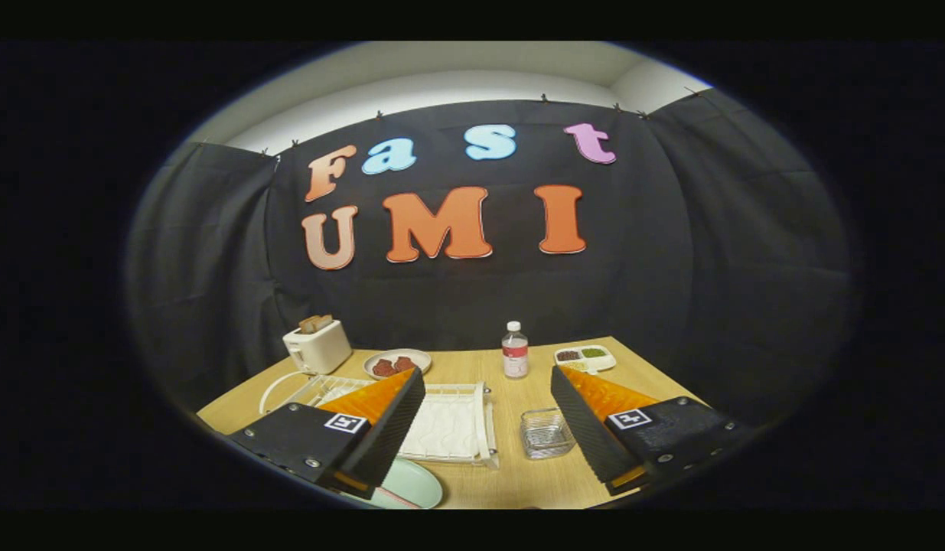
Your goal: Take the plate from the dish rack, then take the spoon from the basket and place it into the plate.
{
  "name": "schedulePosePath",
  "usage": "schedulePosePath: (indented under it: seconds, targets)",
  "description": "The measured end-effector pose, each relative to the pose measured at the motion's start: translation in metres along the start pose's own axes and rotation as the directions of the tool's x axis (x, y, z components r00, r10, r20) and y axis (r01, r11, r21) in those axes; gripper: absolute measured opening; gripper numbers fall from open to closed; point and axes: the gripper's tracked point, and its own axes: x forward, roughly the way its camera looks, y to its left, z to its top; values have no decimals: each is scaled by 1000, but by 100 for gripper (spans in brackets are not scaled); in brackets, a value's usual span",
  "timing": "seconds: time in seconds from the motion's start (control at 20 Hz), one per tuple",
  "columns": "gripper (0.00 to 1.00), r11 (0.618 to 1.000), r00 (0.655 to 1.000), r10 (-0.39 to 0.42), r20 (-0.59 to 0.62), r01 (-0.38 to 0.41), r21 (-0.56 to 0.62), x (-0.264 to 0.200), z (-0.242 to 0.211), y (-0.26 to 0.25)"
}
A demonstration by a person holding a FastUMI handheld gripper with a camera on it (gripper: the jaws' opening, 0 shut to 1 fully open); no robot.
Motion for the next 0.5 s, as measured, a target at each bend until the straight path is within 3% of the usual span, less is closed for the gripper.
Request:
schedulePosePath:
  seconds: [0.5]
  targets:
    - [99, 1000, 1000, 9, -1, -9, 3, 3, -5, 10]
